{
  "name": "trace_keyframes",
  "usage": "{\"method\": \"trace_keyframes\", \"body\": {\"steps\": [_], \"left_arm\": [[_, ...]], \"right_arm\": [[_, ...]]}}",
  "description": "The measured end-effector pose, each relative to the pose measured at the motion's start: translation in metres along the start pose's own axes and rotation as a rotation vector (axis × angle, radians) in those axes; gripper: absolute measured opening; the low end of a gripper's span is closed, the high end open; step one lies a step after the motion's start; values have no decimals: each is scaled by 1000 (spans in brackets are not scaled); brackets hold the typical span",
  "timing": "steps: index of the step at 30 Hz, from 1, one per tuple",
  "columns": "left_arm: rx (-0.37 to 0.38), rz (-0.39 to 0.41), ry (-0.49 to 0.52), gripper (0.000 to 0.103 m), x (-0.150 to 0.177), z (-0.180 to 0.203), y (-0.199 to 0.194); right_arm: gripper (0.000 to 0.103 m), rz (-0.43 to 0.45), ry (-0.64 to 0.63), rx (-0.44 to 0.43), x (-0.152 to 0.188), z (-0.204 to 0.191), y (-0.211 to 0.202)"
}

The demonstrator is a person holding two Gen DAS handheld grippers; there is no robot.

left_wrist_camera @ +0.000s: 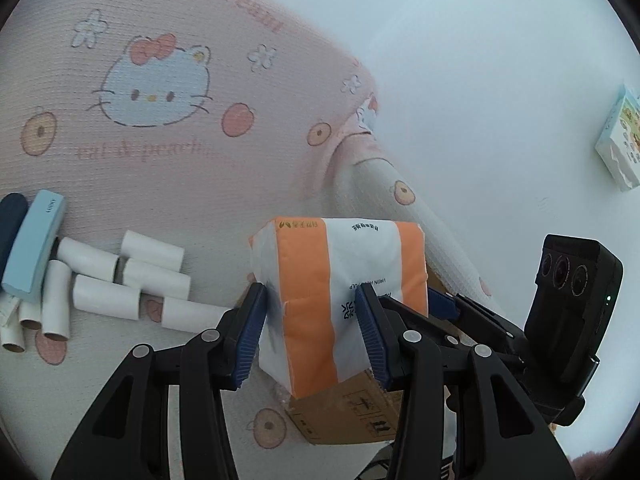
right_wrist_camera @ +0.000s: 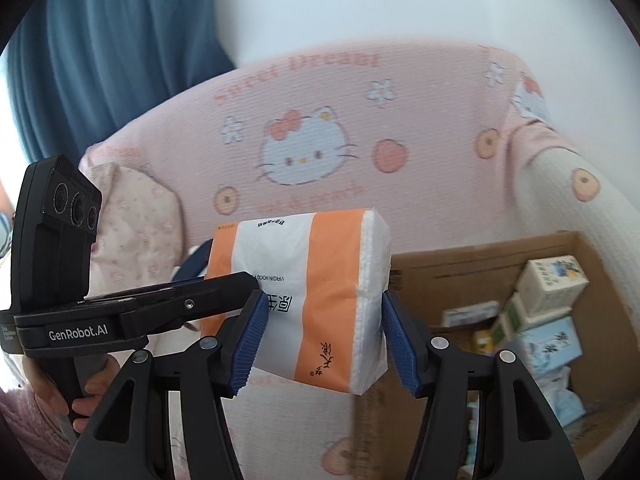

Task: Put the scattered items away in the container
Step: 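Lift the tissue pack with both grippers and carry it over the carton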

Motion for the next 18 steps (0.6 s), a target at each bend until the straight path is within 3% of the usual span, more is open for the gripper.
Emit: {"method": "trace_keyframes", "body": {"steps": [6, 12, 18], "left_arm": [[66, -151, 39, 50, -2, 42, 65], [121, -275, -31, 50, 4, 69, 126], [129, -393, -76, 50, 15, 86, 167]], "right_arm": [[56, -80, 46, 49, -9, 69, -9], [56, -183, 102, 103, -16, 129, -13], [56, -279, 192, 142, -10, 168, -15]]}}
Point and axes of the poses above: each gripper's, at about its wrist camera, not at the fingertips, and y roughly the way its jaws point, z to its right, x to its underside, the point moved 4 cm from there along y, roughly the way its jaws point, and after that the axes turned 11 degrees about z, right-handed, at the moved point
